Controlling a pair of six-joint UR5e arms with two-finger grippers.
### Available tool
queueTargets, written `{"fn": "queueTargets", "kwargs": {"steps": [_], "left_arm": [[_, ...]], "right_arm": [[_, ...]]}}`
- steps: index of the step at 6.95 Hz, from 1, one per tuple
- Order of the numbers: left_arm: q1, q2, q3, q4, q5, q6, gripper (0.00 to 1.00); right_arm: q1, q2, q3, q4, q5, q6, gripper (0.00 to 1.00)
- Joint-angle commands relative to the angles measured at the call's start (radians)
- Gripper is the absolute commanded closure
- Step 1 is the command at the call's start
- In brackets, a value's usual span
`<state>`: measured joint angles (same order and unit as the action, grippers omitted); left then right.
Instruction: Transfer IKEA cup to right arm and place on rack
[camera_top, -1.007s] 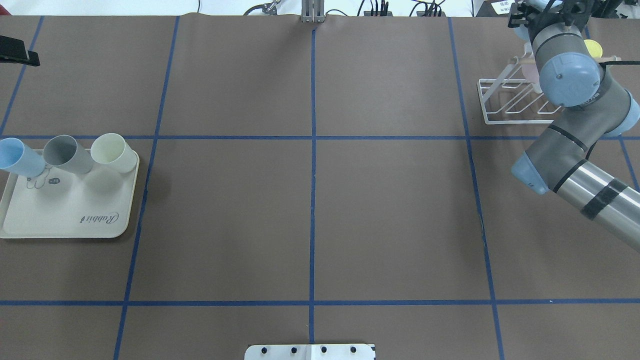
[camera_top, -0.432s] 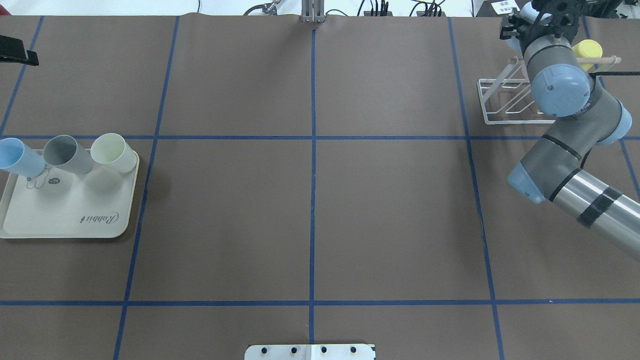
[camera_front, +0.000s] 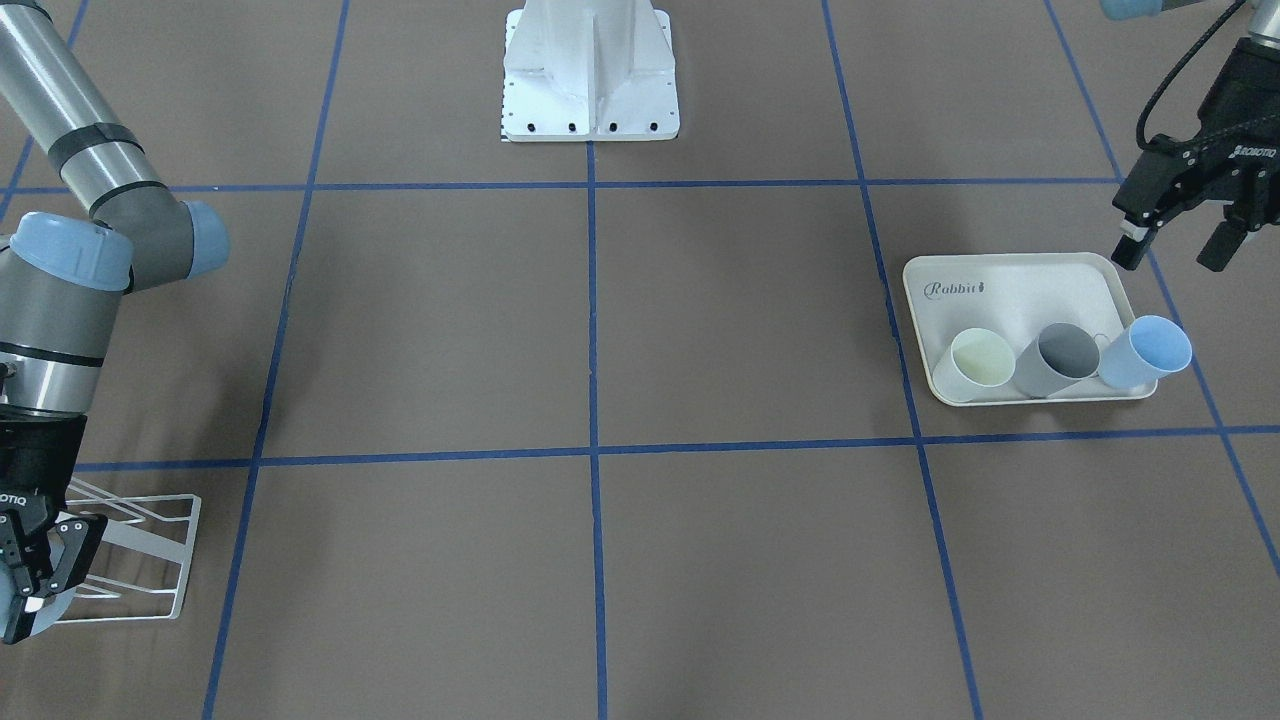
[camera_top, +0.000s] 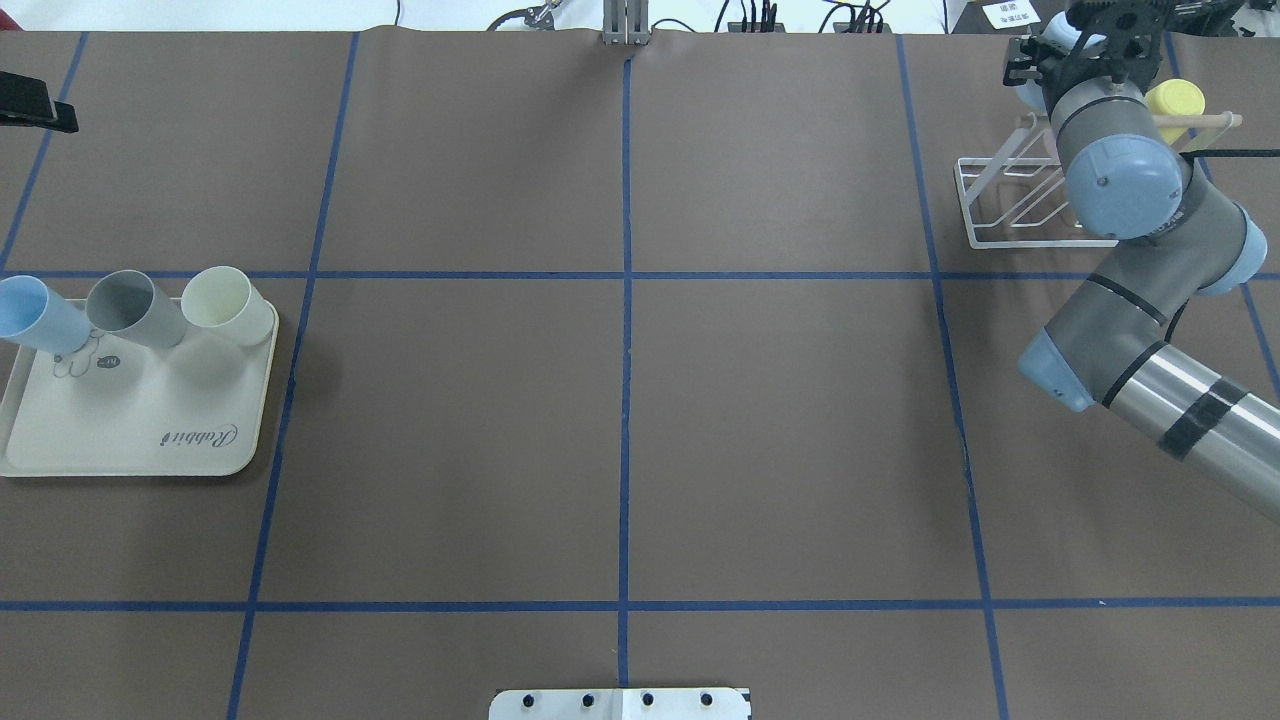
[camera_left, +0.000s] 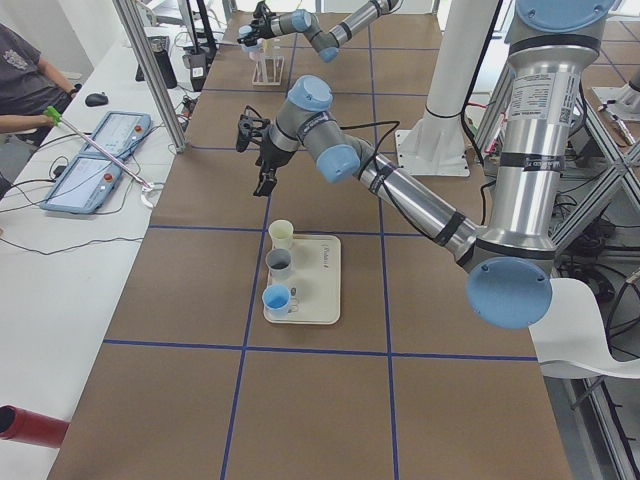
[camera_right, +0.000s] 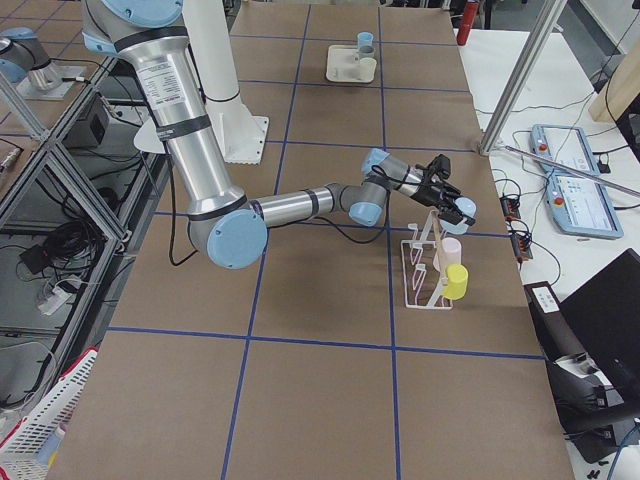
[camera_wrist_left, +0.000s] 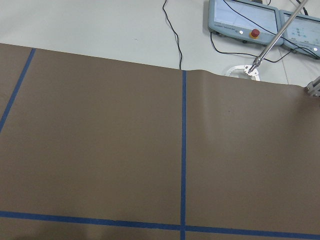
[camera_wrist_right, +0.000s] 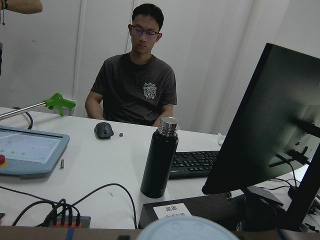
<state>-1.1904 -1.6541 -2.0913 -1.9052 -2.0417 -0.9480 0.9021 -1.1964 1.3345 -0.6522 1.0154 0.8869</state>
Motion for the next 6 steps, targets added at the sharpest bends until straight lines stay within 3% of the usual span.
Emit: {"fn": "queueTargets", "kwargs": {"steps": [1,6], "left_arm": [[0.0,0.001,0.001,0.0,0.0,0.0,0.0],[0.0,0.001,0.001,0.0,0.0,0.0,0.0]], "right_arm": [[-0.002,0.0,-0.005,-0.001,0.0,0.001,0.94],[-0.014,0.003,-0.018,-0.001,0.0,0.006,0.93]]}}
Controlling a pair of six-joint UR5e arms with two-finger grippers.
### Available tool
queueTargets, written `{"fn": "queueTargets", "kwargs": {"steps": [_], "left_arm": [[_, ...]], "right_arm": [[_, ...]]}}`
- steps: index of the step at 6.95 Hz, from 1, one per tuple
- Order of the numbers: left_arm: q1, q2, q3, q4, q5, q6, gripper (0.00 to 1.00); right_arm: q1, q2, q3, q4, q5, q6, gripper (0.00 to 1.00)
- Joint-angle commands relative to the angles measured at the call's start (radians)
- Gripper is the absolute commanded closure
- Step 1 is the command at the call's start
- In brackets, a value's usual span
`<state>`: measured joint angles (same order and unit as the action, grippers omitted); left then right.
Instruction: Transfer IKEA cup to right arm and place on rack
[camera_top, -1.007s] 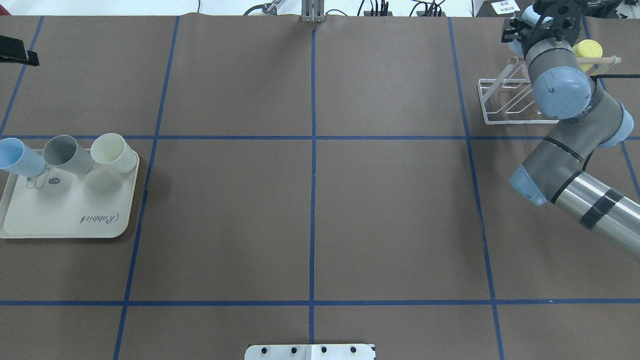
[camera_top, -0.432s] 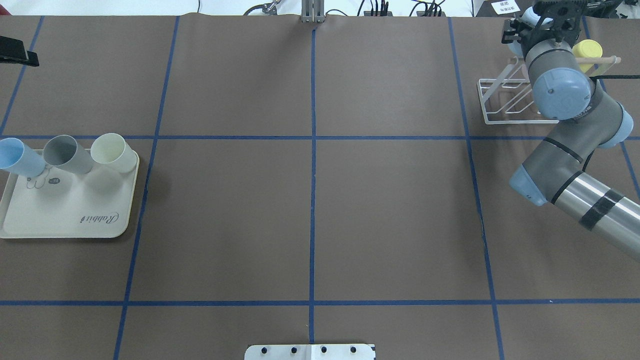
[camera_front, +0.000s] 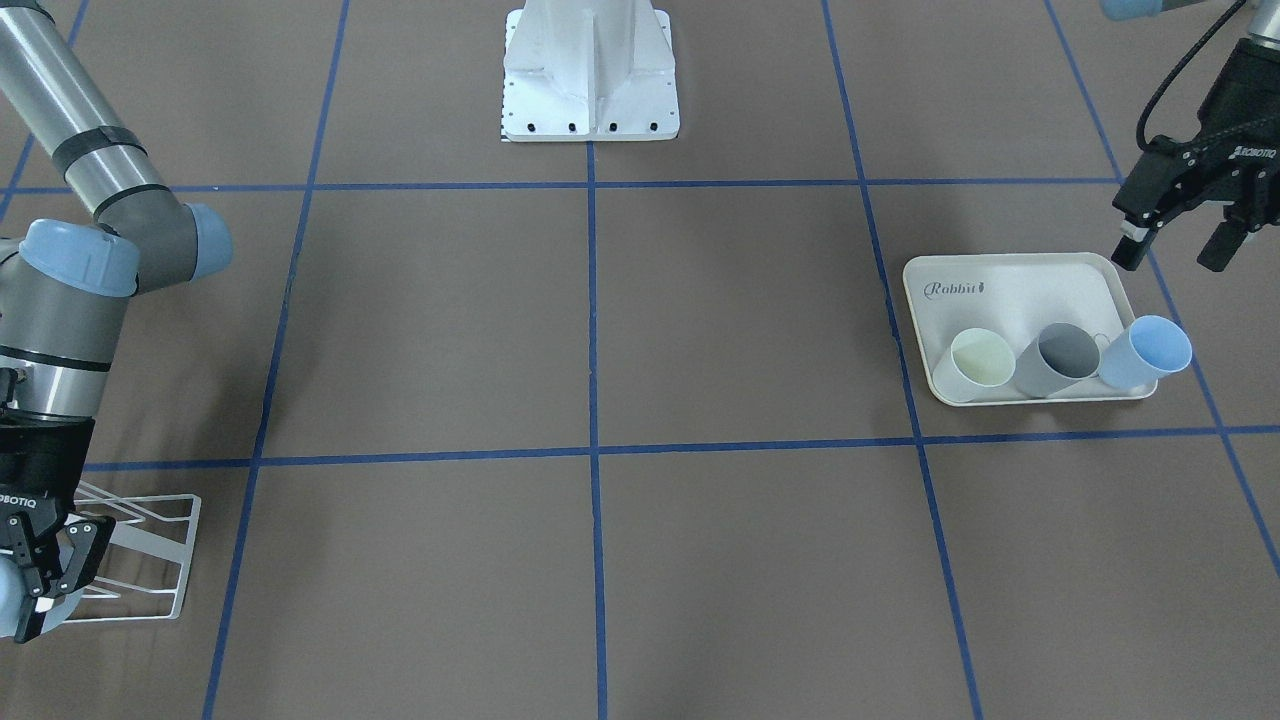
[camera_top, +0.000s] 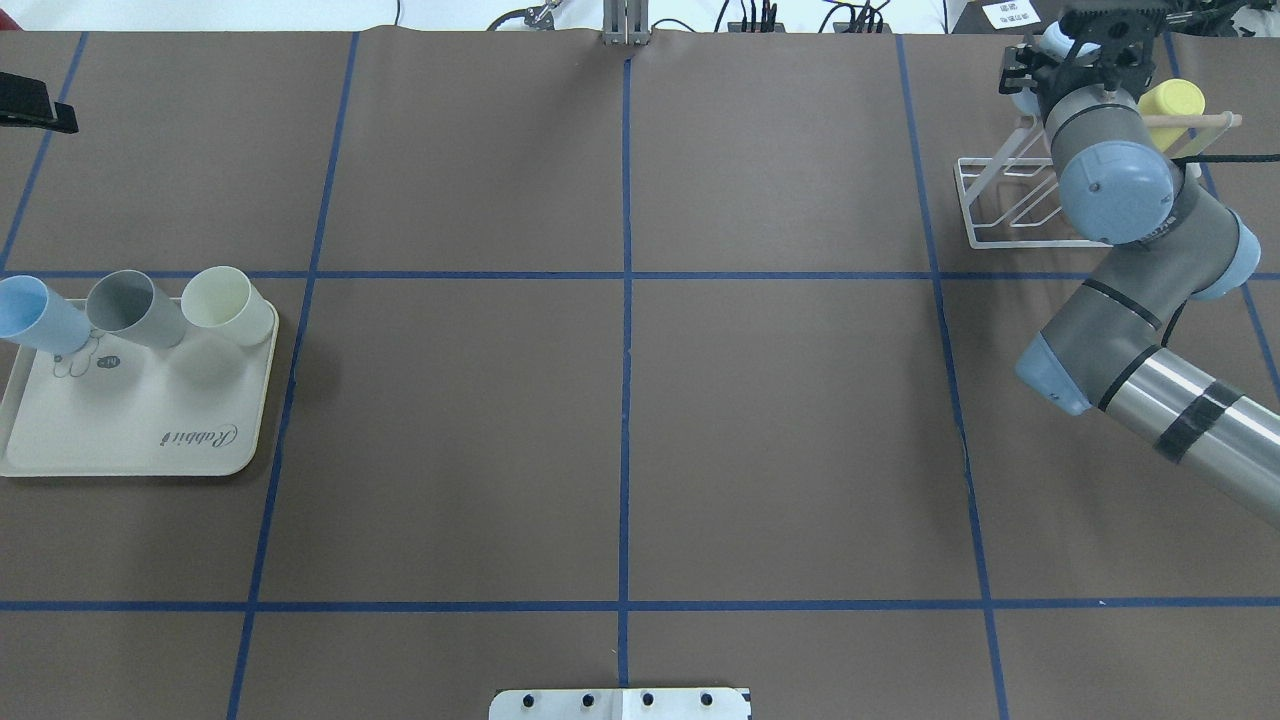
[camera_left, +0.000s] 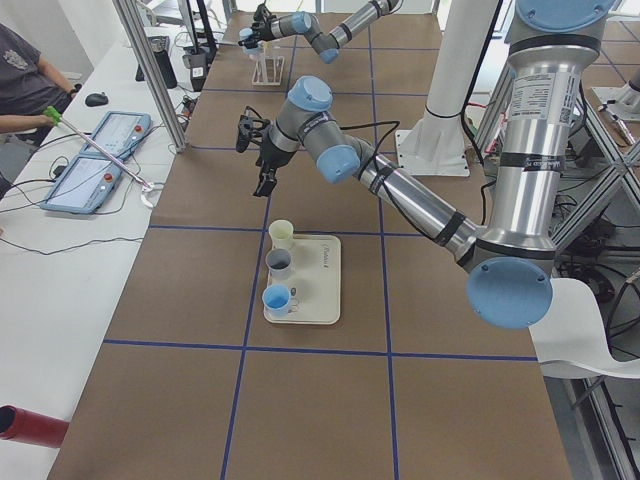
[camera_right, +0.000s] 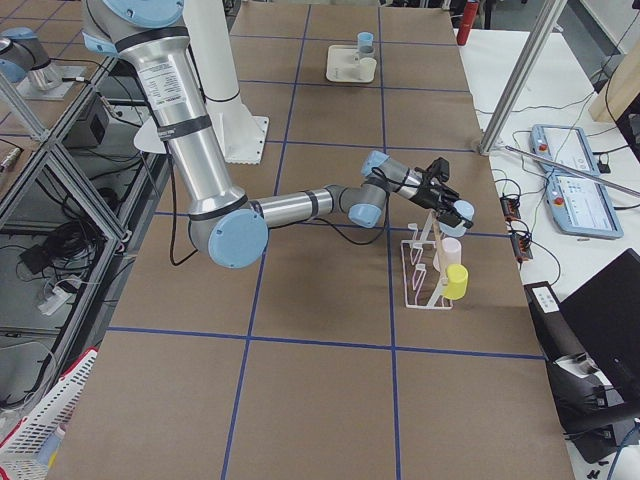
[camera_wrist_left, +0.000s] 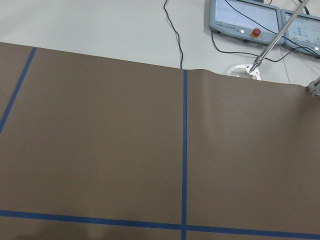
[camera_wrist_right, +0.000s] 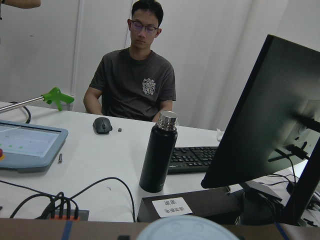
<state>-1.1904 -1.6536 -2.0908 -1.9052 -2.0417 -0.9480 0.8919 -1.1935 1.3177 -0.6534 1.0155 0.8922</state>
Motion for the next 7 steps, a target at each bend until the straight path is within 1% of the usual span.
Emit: {"fn": "queueTargets", "kwargs": {"steps": [1,2,3,4,5,7], "left_arm": [[0.0,0.0,0.0,0.0,0.0,0.0,0.0],[0.0,0.0,0.0,0.0,-0.002,0.0,0.0],[0.0,0.0,0.0,0.0,0.0,0.0,0.0],[0.0,0.0,-0.002,0.0,0.0,0.0,0.0],[0.0,-0.002,-0.002,0.0,-0.002,0.0,0.0],[0.0,-0.002,-0.002,0.0,-0.002,0.0,0.0]], "right_arm": [[-0.005,-0.001,-0.005,0.0,0.0,-0.001,0.93],[-0.007,-0.001,-0.009,0.001,0.0,-0.001,0.88],[-0.008,-0.001,-0.011,0.0,0.0,-0.001,0.77],[-0.008,-0.001,-0.012,0.0,0.002,-0.002,0.38],[-0.008,0.0,-0.014,0.001,0.003,-0.002,0.01],[-0.008,0.003,-0.012,0.001,0.005,-0.002,0.01]]}}
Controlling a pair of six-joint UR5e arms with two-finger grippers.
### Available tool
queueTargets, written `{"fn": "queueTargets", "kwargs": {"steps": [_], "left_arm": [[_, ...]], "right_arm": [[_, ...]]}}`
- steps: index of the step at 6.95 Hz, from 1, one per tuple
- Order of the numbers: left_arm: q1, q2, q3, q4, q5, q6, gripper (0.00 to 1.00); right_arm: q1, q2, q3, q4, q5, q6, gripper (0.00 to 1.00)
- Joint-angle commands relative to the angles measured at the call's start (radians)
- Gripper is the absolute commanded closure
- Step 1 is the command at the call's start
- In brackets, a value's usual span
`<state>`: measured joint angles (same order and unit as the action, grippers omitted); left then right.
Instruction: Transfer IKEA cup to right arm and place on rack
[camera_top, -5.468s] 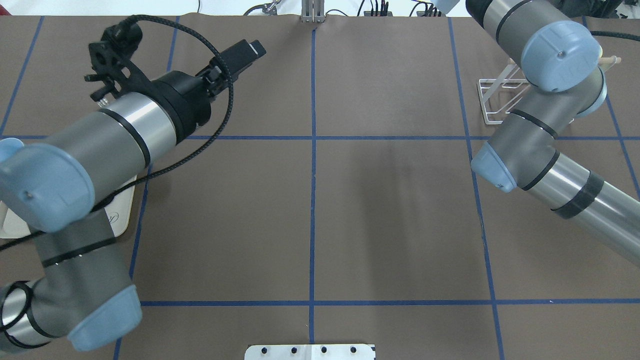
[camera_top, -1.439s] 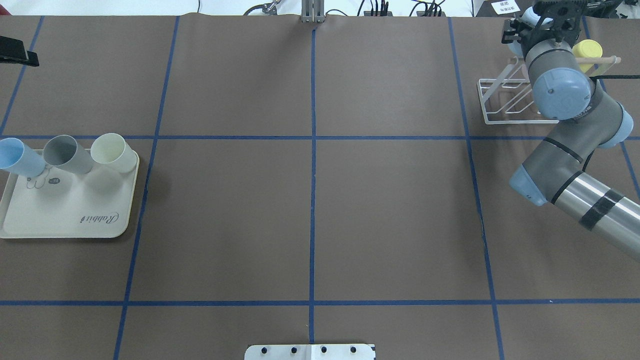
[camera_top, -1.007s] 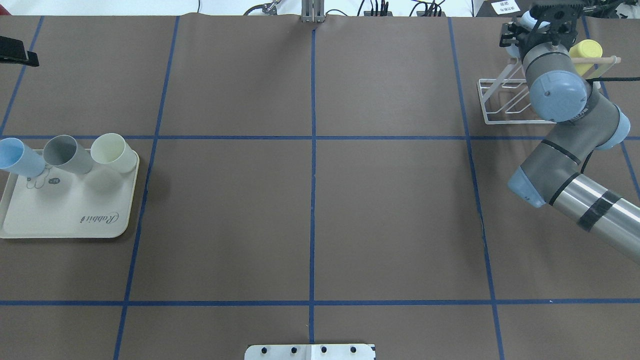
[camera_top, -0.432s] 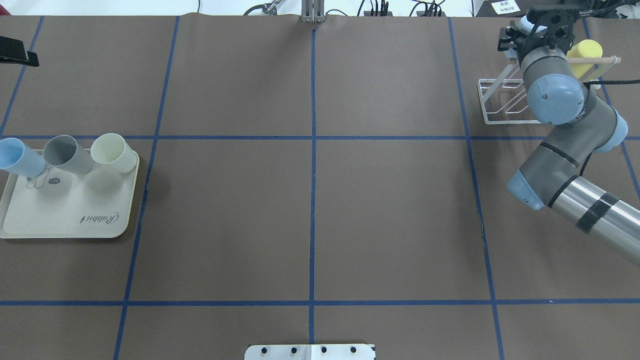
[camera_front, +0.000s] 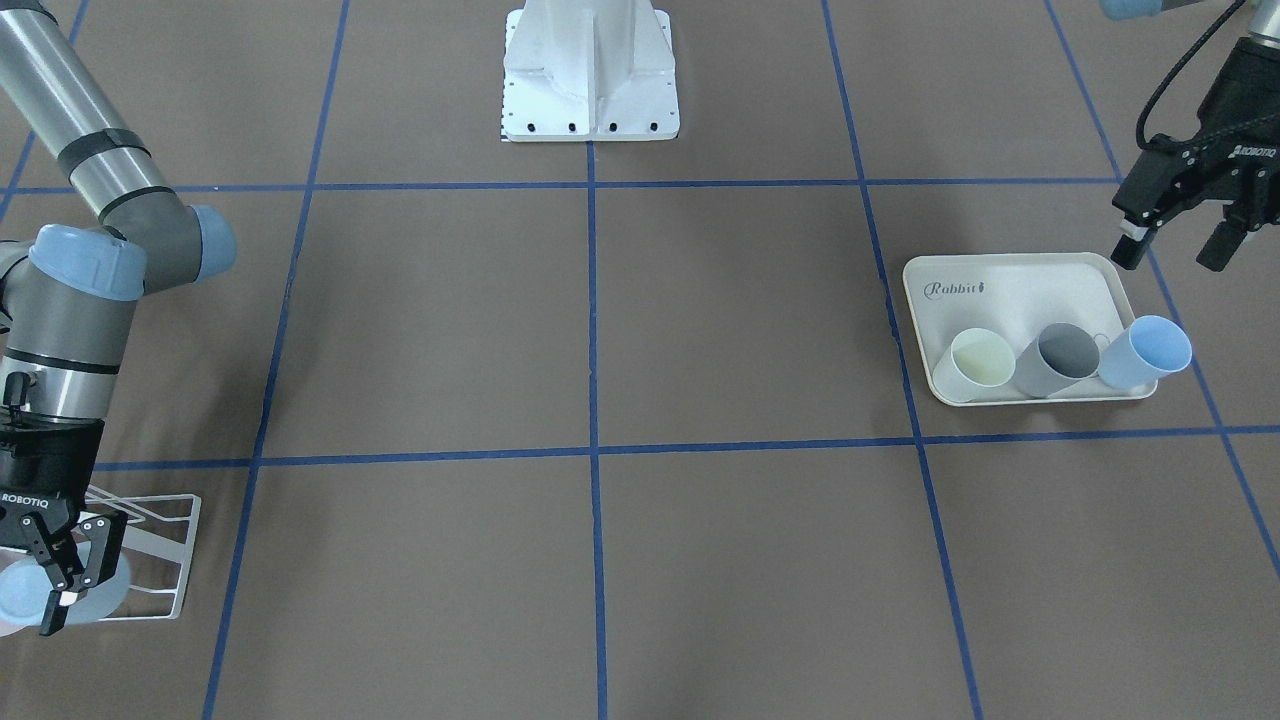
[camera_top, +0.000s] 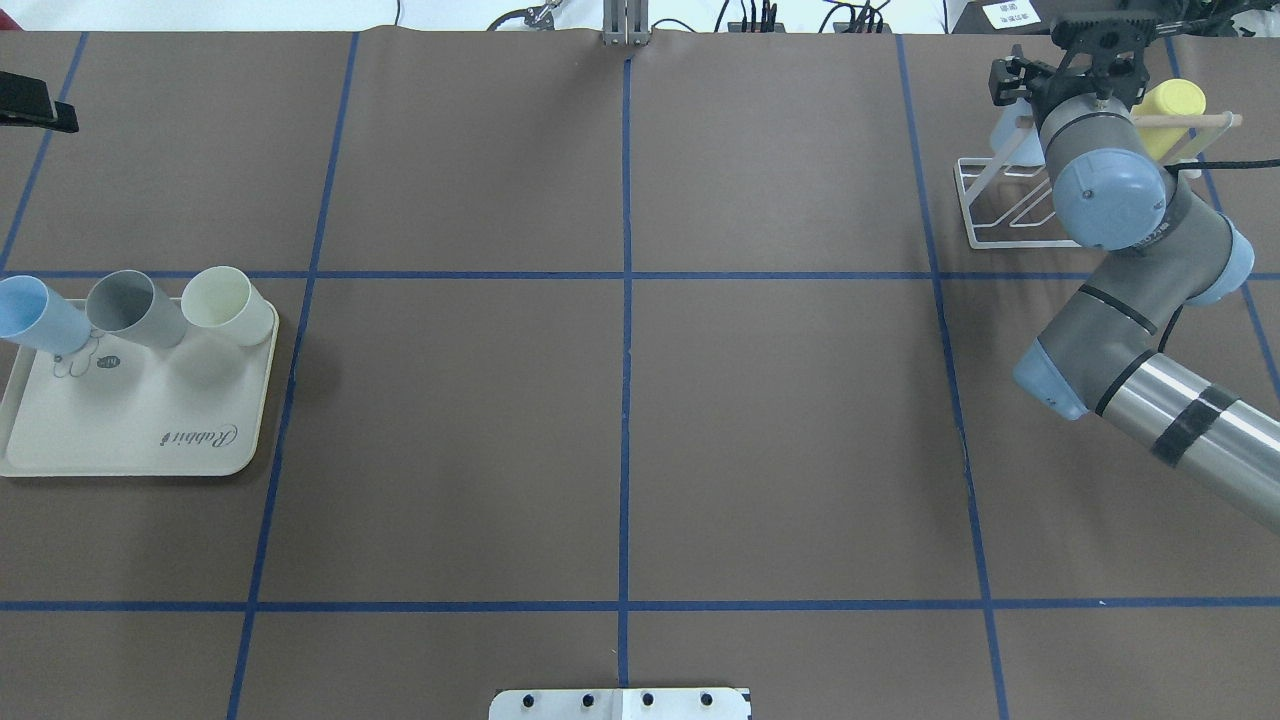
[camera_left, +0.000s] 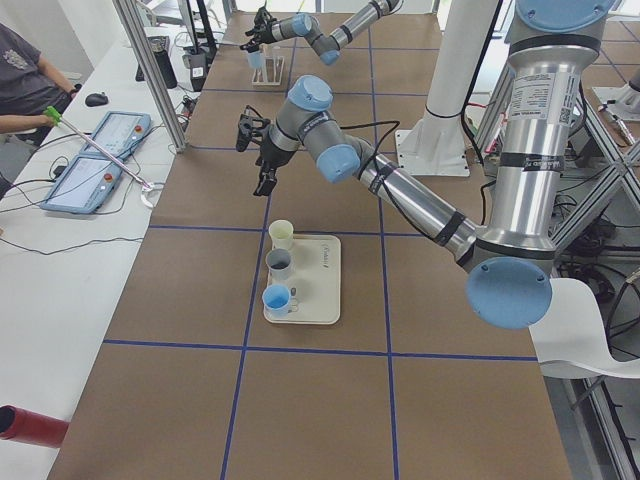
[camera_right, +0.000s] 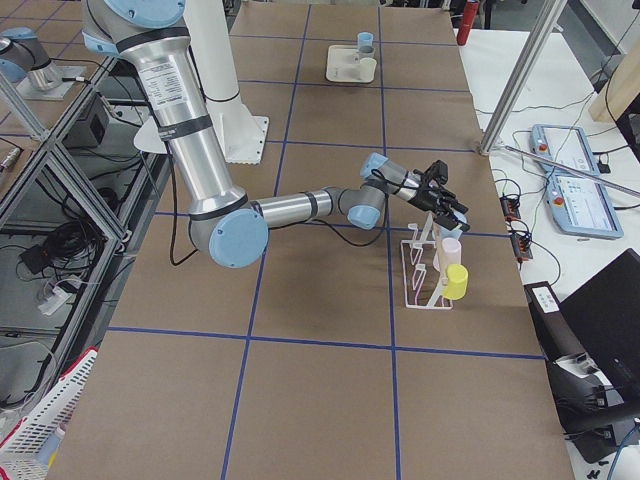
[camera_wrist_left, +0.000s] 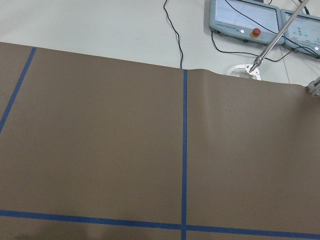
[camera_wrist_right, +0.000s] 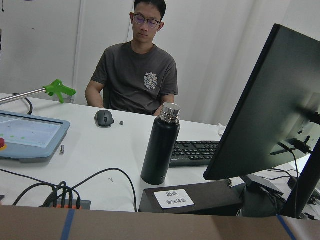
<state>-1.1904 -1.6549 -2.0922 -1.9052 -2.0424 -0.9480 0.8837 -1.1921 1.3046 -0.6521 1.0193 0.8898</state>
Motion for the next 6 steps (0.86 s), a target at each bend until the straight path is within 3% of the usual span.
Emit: {"fn": "queueTargets", "kwargs": {"steps": [1,3,6], "left_arm": [[0.0,0.0,0.0,0.0,-0.001,0.0,0.0],[-0.002,0.0,0.001,0.0,-0.001,0.0,0.0],[-0.044,0.0,0.012,0.0,-0.042,0.012,0.0]], "right_arm": [[0.0,0.003,0.001,0.0,0.002,0.001,0.01],[0.003,0.008,0.027,0.0,0.031,-0.003,0.01],[0.037,0.003,0.145,-0.003,0.068,0.0,0.01]]}}
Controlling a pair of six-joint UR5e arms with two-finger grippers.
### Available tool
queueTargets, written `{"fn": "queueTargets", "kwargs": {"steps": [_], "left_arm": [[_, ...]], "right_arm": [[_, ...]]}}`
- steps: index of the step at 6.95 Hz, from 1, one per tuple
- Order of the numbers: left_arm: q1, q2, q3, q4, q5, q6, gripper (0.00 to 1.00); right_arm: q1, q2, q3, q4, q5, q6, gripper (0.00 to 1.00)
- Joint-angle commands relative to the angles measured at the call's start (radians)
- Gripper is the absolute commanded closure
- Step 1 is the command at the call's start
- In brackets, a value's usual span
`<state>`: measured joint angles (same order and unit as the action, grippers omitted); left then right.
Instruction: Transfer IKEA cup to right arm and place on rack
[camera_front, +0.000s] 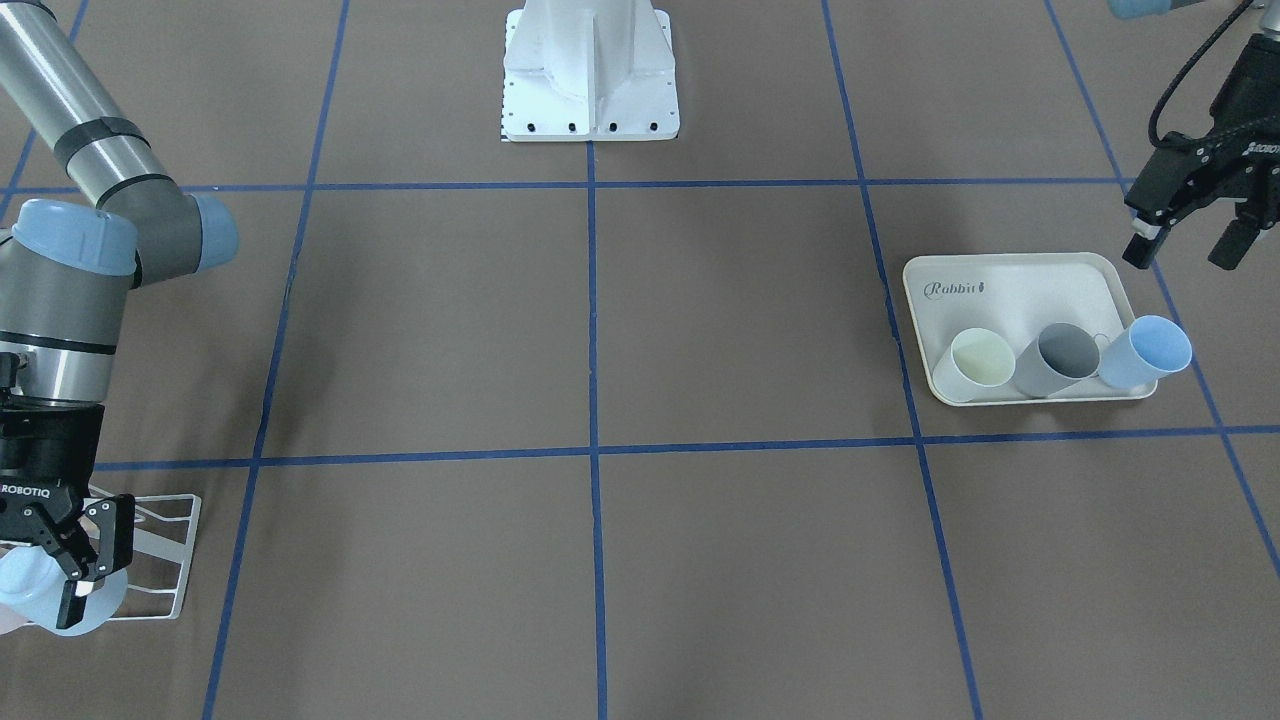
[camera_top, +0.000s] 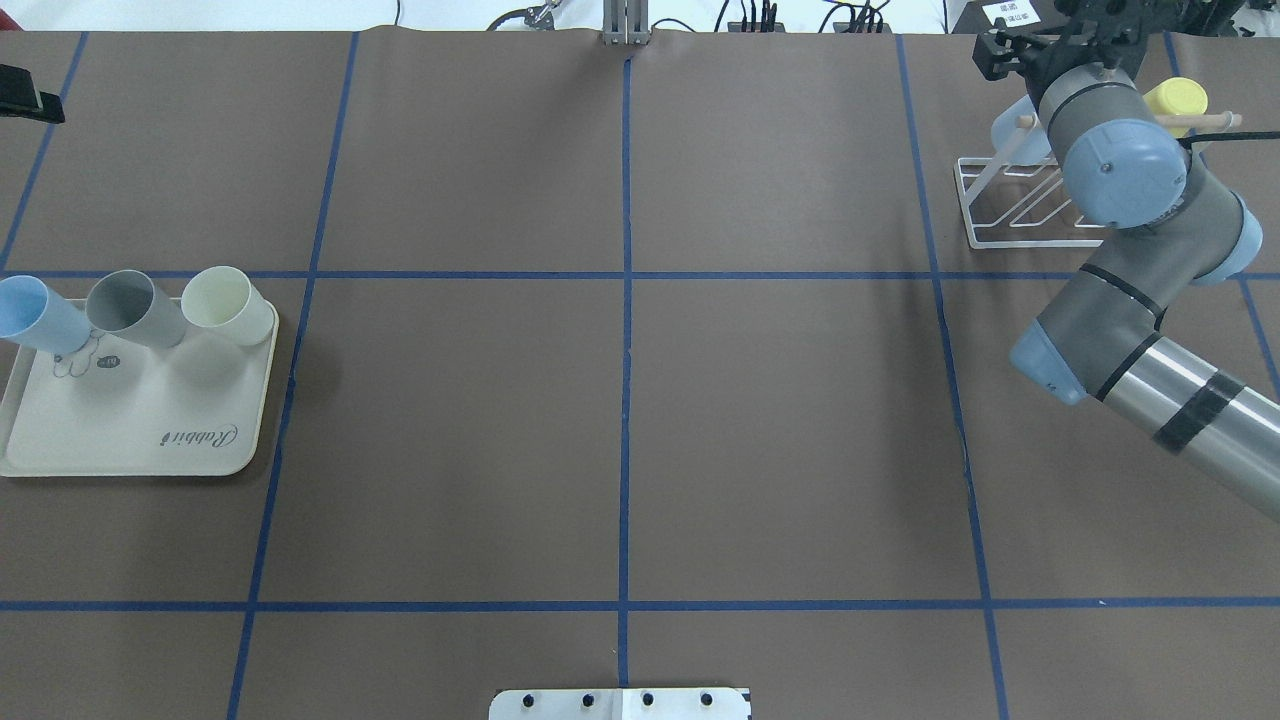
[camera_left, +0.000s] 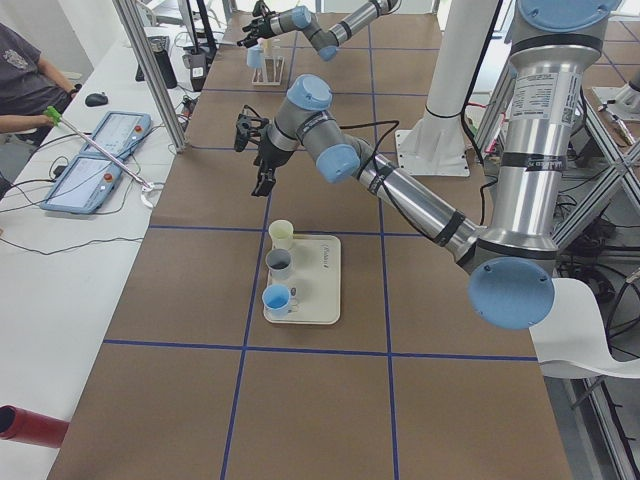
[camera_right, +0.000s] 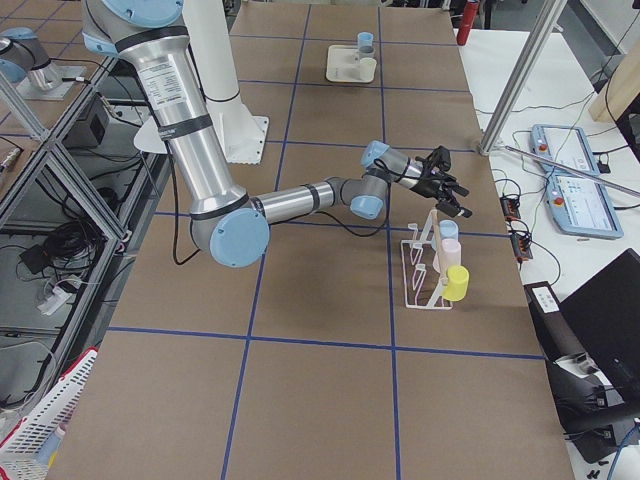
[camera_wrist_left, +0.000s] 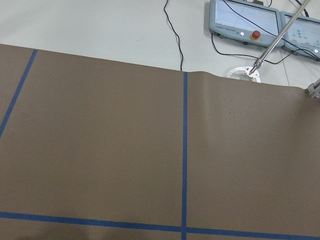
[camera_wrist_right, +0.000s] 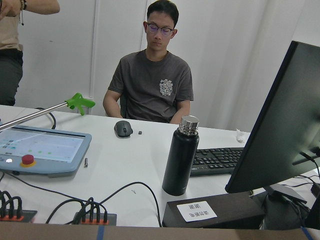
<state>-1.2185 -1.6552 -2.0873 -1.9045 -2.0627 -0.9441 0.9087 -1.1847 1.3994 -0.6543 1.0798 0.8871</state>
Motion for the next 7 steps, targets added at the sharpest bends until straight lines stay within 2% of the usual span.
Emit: {"fn": "queueTargets", "kwargs": {"steps": [1,4,5,7], "left_arm": [[-0.016,0.0,0.01,-0.001,-0.02,0.011,0.0],[-0.033,0.038,0.067,0.001,-0.033,0.137,0.0],[-0.035,0.088,0.096,-0.001,-0.072,0.21,0.0],[-0.039,0.147,0.166,-0.001,-0.079,0.33,0.0]], "right_arm": [[0.015,-0.015,0.102,-0.001,0.006,0.027,0.01],[0.01,-0.117,0.341,-0.001,0.009,0.218,0.01],[0.004,-0.122,0.393,-0.001,0.021,0.312,0.01],[-0.048,-0.144,0.466,0.004,0.026,0.441,0.01]]}}
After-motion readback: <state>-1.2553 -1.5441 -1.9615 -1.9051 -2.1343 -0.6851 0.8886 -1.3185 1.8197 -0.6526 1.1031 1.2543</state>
